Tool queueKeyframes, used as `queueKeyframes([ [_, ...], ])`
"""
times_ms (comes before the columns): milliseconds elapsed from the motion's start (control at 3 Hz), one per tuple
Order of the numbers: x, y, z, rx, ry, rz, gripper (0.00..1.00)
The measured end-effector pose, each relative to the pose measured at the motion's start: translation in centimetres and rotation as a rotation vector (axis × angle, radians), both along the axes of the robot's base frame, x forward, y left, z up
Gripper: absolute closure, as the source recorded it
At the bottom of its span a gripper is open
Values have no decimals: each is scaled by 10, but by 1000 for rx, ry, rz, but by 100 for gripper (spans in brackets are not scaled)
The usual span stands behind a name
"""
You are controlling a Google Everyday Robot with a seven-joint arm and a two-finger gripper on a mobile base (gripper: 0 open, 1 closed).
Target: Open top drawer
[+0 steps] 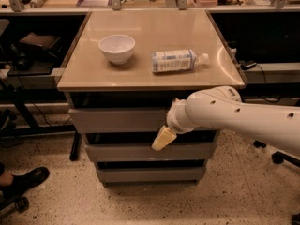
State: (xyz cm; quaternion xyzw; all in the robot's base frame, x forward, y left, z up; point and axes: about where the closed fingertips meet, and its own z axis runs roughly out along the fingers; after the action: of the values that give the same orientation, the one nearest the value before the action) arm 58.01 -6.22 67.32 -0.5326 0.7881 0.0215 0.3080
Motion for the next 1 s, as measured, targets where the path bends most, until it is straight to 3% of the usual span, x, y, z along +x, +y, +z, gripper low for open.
queueKeyframes([
  [333, 15, 23, -22, 15, 5, 28, 0],
  [667, 33, 47, -48, 68, 44, 49, 0],
  [1000, 33, 47, -48, 68, 44, 49, 0],
])
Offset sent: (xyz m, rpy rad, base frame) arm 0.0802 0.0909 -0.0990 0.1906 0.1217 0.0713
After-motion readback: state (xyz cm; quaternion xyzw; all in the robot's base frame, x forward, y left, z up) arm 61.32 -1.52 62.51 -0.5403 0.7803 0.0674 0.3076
